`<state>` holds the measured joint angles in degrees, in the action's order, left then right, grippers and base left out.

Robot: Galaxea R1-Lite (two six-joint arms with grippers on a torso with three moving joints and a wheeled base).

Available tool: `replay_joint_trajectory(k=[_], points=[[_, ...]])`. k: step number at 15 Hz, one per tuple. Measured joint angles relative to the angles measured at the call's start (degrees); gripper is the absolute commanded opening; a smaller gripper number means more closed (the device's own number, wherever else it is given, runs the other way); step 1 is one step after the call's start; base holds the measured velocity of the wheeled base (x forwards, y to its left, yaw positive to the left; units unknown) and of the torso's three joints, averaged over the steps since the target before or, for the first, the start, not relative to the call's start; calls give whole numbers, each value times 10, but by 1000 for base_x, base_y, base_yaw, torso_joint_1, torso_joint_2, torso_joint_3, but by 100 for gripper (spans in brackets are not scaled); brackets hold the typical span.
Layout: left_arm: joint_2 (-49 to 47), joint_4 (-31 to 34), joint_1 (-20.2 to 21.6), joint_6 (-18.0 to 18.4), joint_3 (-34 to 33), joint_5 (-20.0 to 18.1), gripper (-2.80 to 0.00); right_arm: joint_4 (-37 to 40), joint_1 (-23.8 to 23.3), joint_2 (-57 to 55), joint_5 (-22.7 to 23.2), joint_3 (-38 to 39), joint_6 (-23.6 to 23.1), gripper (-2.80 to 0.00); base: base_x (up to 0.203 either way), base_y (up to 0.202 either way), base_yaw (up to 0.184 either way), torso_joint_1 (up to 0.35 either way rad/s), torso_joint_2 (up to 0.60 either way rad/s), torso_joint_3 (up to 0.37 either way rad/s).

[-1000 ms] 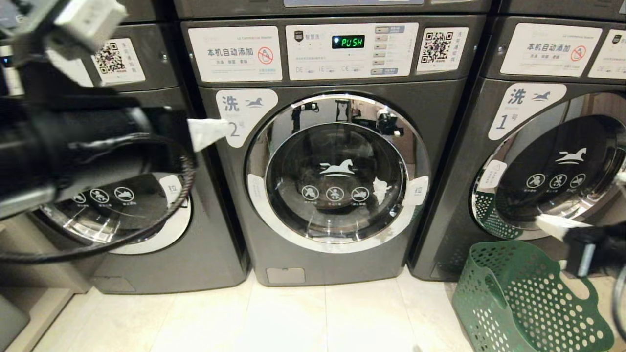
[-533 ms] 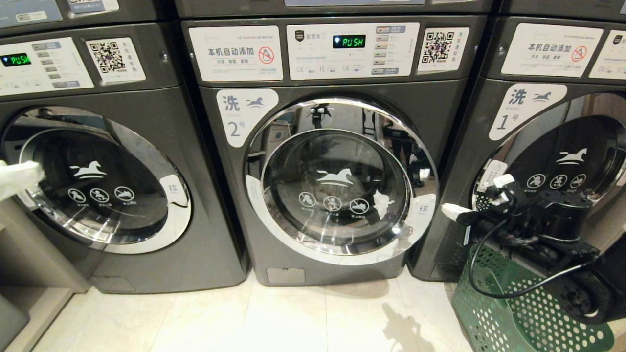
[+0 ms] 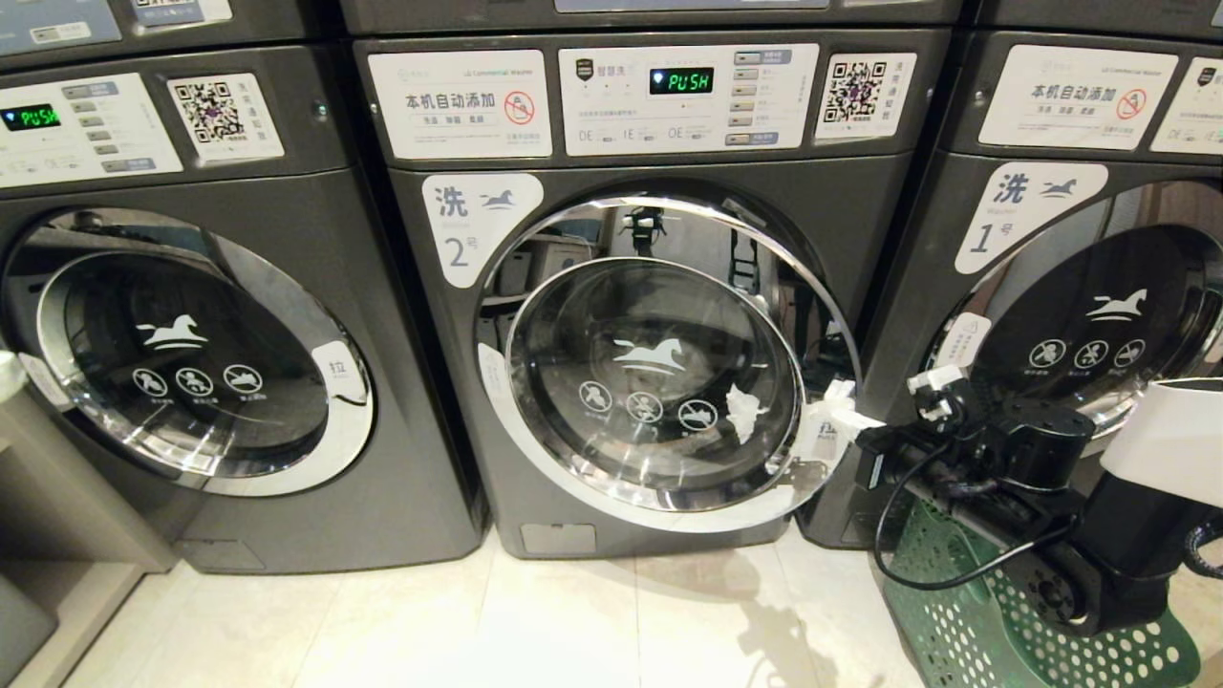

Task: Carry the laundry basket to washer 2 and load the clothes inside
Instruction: Press the washing machine door tightly with the right hand

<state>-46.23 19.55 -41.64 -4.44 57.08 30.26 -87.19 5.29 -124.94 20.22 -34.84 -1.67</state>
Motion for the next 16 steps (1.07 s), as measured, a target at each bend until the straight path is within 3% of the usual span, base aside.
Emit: replay_joint_trajectory(k=[5, 7, 10, 13, 16], points=[[5, 18, 3, 12, 5, 15, -280, 0, -1, -30, -46, -66, 2, -280, 0, 0, 0, 0, 0, 0], [20, 75, 7, 34, 18, 49, -280, 0, -2, -49, -60, -101, 3, -280, 0, 0, 0, 0, 0, 0], [70, 190, 20, 50, 48, 61, -280, 6, -4, -77, -91, -157, 3, -280, 0, 0, 0, 0, 0, 0], [123, 271, 72, 70, 82, 58, -280, 35, -13, -111, -104, -228, 1, -280, 0, 0, 0, 0, 0, 0], [160, 277, 129, 121, 108, 26, -280, 64, -30, -148, -105, -304, -2, -280, 0, 0, 0, 0, 0, 0]])
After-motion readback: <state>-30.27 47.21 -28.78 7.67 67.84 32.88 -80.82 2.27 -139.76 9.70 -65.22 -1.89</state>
